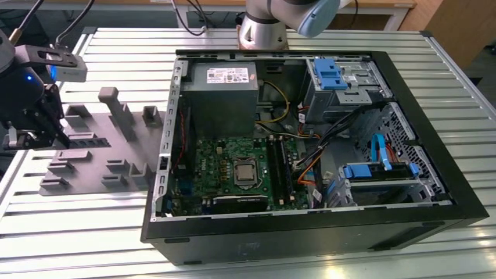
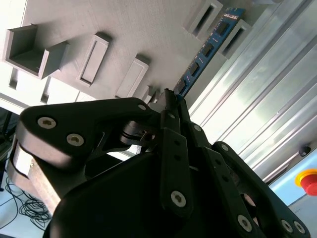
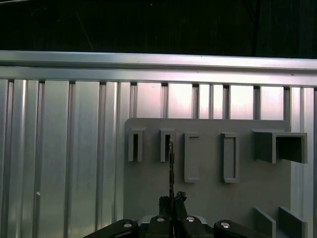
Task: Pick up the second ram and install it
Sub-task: 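Pick up the second ram and move it above second insertion slot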
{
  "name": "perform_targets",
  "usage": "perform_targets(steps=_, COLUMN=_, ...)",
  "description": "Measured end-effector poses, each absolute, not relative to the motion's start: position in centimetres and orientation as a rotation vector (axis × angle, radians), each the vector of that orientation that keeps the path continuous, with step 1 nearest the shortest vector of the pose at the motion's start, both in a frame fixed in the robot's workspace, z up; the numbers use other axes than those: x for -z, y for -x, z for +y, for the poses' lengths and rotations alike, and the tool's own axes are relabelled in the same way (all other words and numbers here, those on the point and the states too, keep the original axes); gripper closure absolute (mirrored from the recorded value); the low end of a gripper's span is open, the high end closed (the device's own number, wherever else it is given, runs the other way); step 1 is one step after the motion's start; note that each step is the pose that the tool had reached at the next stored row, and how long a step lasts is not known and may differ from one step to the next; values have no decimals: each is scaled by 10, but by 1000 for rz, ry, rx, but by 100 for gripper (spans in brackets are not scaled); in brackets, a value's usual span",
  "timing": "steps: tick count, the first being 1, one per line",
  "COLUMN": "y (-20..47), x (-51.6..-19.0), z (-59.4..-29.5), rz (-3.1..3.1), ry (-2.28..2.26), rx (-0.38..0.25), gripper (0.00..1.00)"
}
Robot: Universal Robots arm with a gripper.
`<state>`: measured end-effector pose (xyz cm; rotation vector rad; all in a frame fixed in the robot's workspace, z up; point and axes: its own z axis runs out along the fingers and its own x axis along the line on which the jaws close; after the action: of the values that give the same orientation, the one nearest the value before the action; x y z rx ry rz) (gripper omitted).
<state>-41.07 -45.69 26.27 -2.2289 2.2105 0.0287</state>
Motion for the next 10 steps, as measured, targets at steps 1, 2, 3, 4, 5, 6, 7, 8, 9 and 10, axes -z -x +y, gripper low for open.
perform_targets(steps=1, y=411, x=-264, z=-457, rz=2211, ry=2229, rx=-29, gripper=86)
perform_targets(steps=2, y=411, x=-264, z=-457, rz=2210, ry=2229, rx=-29, gripper=86)
perform_targets(steps=3, y=411, x=-265, z=-457, rz=2211, ry=2229, rx=-29, gripper=86)
perform_targets(steps=4, y=411, x=-266, z=-457, rz=2211, ry=2229, rx=-29, gripper=86)
perform_targets(steps=5, y=411, x=-267, z=-457, rz=2211, ry=2229, rx=-29, gripper=86)
perform_targets(steps=6, y=411, x=-268, z=-457, rz=2211, ry=2229, rx=-29, gripper=86)
perform_targets(steps=7, y=411, x=-268, z=-457, rz=2211, ry=2229, rx=-29, gripper=86)
perform_targets(steps=8, y=411, x=-269, z=-457, rz=2211, ry=2229, rx=-29, gripper=86)
perform_targets(steps=9, y=411, x=-270, z=-457, rz=2211, ry=2229, rx=-29, gripper=86)
perform_targets(steps=10, y=411, x=-270, z=-457, rz=2210, ry=2229, rx=-29, gripper=86)
